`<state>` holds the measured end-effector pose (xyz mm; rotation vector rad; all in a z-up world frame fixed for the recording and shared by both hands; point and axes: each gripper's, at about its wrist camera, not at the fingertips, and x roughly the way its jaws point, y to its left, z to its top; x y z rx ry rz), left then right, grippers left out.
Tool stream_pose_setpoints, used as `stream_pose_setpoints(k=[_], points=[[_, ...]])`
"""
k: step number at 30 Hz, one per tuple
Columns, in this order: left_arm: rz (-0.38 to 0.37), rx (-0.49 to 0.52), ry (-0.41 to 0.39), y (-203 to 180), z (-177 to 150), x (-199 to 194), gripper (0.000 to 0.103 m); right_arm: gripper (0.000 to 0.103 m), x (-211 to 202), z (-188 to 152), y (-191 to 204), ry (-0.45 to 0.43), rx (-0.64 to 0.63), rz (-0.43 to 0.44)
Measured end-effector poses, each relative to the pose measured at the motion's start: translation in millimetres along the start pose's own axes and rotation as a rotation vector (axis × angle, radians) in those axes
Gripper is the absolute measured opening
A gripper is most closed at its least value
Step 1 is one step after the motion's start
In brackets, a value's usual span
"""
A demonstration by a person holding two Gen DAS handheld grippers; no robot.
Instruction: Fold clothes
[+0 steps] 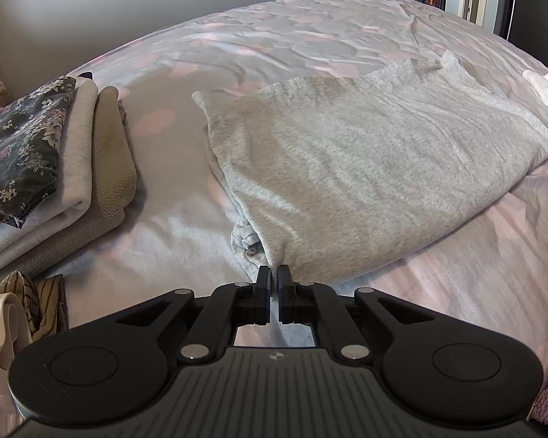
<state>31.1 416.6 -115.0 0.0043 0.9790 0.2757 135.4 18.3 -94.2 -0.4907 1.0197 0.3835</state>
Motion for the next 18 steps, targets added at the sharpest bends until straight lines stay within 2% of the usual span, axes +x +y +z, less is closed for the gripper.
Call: stream_pose_setpoints(k=[2, 6, 10, 12, 14, 16, 18], points=[[0.001, 0.007, 0.006, -1, 0, 2, 0.002, 0.040, 1, 0, 0, 0.008, -0.056, 0.011], [0.000, 0.012, 0.019, -1, 0, 5, 0.002, 0.042, 13, 0, -5, 0.044, -0.084, 0.055], [0.000, 0.019, 0.025, -1, 0, 7, 0.002, 0.039, 26, 2, 2, 0.054, -0.147, 0.091], [0.000, 0.020, 0.031, -1, 0, 8, 0.002, 0.038, 32, 2, 7, 0.062, -0.190, 0.080], [-0.001, 0.020, 0.038, -1, 1, 10, 0.002, 0.031, 38, 1, 11, 0.066, -0.220, 0.066], [0.001, 0.023, 0.046, -2, 1, 11, 0.002, 0.011, 40, 1, 9, 0.066, -0.218, 0.059], [0.003, 0.024, 0.049, -2, 0, 11, 0.002, 0.006, 41, 1, 7, 0.061, -0.210, 0.056]])
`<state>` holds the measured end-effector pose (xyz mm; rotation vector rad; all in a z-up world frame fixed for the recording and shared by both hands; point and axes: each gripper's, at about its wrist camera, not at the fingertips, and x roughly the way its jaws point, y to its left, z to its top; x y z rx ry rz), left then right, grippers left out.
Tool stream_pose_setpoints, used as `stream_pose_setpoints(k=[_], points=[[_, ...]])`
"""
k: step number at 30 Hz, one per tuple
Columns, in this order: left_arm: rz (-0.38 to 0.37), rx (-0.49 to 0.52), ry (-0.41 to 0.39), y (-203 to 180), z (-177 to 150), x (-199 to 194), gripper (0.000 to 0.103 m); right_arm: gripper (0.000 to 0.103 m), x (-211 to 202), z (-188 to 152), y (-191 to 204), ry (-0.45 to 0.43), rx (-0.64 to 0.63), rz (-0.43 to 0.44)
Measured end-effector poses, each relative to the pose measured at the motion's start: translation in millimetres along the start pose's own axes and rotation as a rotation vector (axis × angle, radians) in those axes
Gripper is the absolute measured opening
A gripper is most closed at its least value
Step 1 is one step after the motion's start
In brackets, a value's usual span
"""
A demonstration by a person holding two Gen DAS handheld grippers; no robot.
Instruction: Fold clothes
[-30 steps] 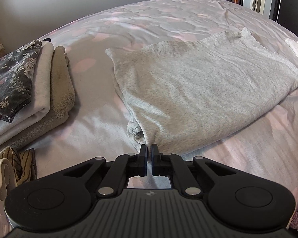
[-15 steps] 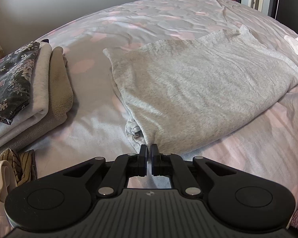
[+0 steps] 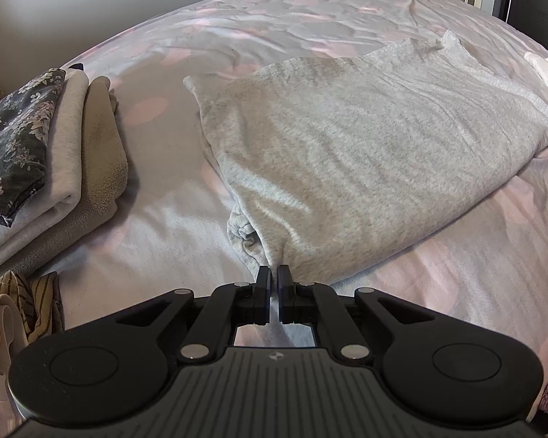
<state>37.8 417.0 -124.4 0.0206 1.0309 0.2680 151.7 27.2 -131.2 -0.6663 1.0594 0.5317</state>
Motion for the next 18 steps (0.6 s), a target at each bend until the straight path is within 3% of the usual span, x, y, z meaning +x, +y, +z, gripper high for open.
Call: stream_pose_setpoints(k=[7, 12, 18], points=[[0.033, -0.017, 0.001, 3, 0, -1, 0.002, 0.002, -11, -10, -9, 0.010, -0.013, -0.018], [0.041, -0.034, 0.013, 7, -2, -2, 0.002, 0.000, 6, -22, -14, 0.093, 0.008, -0.071], [0.111, -0.067, 0.125, 17, -7, 7, 0.000, 0.000, -4, -38, -17, 0.064, 0.081, -0.071]])
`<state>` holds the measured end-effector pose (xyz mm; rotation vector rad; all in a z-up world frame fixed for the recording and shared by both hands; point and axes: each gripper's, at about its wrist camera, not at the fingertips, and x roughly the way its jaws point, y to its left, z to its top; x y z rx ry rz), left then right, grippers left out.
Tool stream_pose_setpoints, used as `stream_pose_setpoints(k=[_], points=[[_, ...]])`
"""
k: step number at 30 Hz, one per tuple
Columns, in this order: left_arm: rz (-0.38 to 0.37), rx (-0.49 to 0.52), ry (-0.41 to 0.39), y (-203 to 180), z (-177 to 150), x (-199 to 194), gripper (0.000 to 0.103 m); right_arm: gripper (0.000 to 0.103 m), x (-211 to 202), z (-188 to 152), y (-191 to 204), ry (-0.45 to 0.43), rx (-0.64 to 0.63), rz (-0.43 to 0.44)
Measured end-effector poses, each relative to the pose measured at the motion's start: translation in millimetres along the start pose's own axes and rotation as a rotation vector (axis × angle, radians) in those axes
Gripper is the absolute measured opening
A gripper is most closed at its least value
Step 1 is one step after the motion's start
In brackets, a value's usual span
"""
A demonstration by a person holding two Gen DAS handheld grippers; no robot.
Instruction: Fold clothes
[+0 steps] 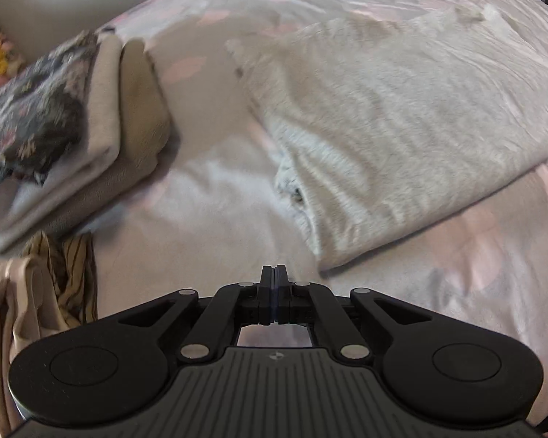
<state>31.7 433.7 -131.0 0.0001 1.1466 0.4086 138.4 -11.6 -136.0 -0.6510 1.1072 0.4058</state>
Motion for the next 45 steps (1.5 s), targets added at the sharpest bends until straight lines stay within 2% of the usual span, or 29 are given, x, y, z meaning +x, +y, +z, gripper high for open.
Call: stream_pose_setpoints(k=[3, 7, 9, 11, 12, 15, 16, 19, 23, 27, 31, 35, 37, 39, 41, 45], points=[[0.005, -0.069, -0.034, 12, -1, -9, 0.000, 0.003, -13, 2, -4, -0.047, 0.070, -0.007], [0.021, -0.121, -0.101, 21, -2, -24, 0.001, 0.006, -33, 8, -15, -0.143, 0.225, 0.060], [0.020, -0.127, -0.134, 21, -1, -30, 0.008, 0.008, -39, 11, -19, -0.190, 0.286, 0.100], [0.025, -0.133, -0.174, 20, 3, -36, 0.020, 0.011, -40, 16, -20, -0.219, 0.308, 0.122], [0.018, -0.143, -0.185, 20, 6, -38, 0.023, 0.015, -40, 18, -21, -0.233, 0.320, 0.133], [-0.010, -0.176, -0.216, 21, 17, -42, 0.042, 0.036, -40, 25, -24, -0.273, 0.354, 0.168], [-0.036, -0.197, -0.218, 23, 23, -41, 0.047, 0.038, -38, 29, -27, -0.277, 0.373, 0.190], [-0.106, -0.264, -0.227, 29, 42, -35, 0.048, 0.041, -25, 43, -36, -0.282, 0.455, 0.232], [-0.127, -0.277, -0.235, 24, 58, -21, 0.048, 0.041, -5, 57, -41, -0.275, 0.537, 0.262], [-0.158, -0.227, -0.184, 15, 48, -11, 0.048, 0.041, 4, 58, -38, -0.263, 0.513, 0.283], [-0.195, -0.185, -0.139, 17, 31, -16, 0.047, 0.041, 3, 44, -41, -0.244, 0.498, 0.306], [-0.237, -0.196, -0.089, 22, 18, -15, 0.048, 0.040, 2, 26, -43, -0.221, 0.529, 0.341], [-0.257, -0.200, -0.072, 21, 15, -12, 0.048, 0.033, 1, 24, -45, -0.230, 0.543, 0.345], [-0.272, -0.197, -0.068, 20, 14, -12, 0.045, 0.022, -1, 24, -44, -0.229, 0.534, 0.349], [-0.285, -0.194, -0.070, 18, 14, -11, 0.033, 0.020, -2, 25, -40, -0.220, 0.515, 0.345], [-0.297, -0.209, -0.034, 17, 13, 1, 0.026, 0.018, 2, 26, -39, -0.182, 0.515, 0.335]])
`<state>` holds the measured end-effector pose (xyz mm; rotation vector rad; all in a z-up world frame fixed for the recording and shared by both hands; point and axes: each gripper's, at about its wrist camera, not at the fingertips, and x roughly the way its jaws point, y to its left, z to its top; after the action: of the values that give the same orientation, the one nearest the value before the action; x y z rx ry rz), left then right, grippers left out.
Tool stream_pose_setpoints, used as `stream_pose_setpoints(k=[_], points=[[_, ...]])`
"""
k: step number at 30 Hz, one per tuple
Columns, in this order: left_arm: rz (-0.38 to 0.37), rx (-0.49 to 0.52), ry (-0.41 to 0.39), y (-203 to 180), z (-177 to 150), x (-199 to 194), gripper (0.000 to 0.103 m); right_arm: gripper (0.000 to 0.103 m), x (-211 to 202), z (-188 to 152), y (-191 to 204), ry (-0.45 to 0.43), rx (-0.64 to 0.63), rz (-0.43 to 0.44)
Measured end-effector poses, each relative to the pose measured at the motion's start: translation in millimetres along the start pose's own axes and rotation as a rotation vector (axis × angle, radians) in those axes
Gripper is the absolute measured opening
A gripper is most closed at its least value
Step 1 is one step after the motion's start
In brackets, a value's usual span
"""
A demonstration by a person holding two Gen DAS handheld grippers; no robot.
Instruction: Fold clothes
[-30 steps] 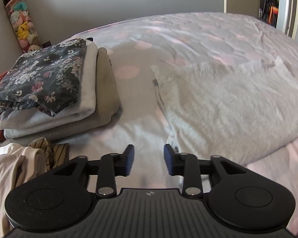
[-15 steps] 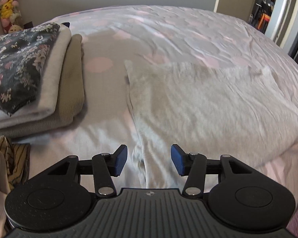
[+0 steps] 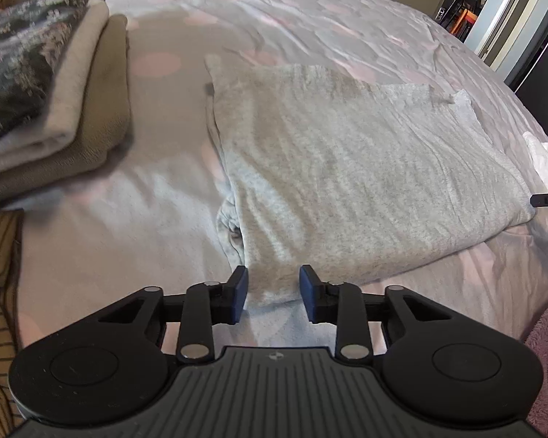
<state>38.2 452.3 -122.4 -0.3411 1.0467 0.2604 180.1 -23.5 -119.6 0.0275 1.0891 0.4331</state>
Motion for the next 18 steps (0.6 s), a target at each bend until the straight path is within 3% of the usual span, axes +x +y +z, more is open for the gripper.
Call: stream_pose_setpoints(k=[1, 3, 4, 10, 18], points=[[0.003, -0.005, 0.009, 1, 0, 3, 0.024, 0.018, 1, 0, -1, 0.009, 0.007, -0.003], [0.017, -0.009, 0.016, 3, -1, 7, 0.011, 0.015, 2, -1, -4, 0.016, 0.025, -0.001], [0.022, -0.010, 0.013, 4, -2, 7, 0.001, 0.004, 2, -1, -6, 0.020, 0.034, 0.000], [0.023, -0.040, -0.109, 9, -1, -28, 0.001, 0.004, -19, -2, -9, -0.013, 0.053, 0.003], [0.089, -0.015, 0.012, 10, 3, -6, 0.001, 0.003, -5, -9, -21, 0.063, 0.082, -0.016]])
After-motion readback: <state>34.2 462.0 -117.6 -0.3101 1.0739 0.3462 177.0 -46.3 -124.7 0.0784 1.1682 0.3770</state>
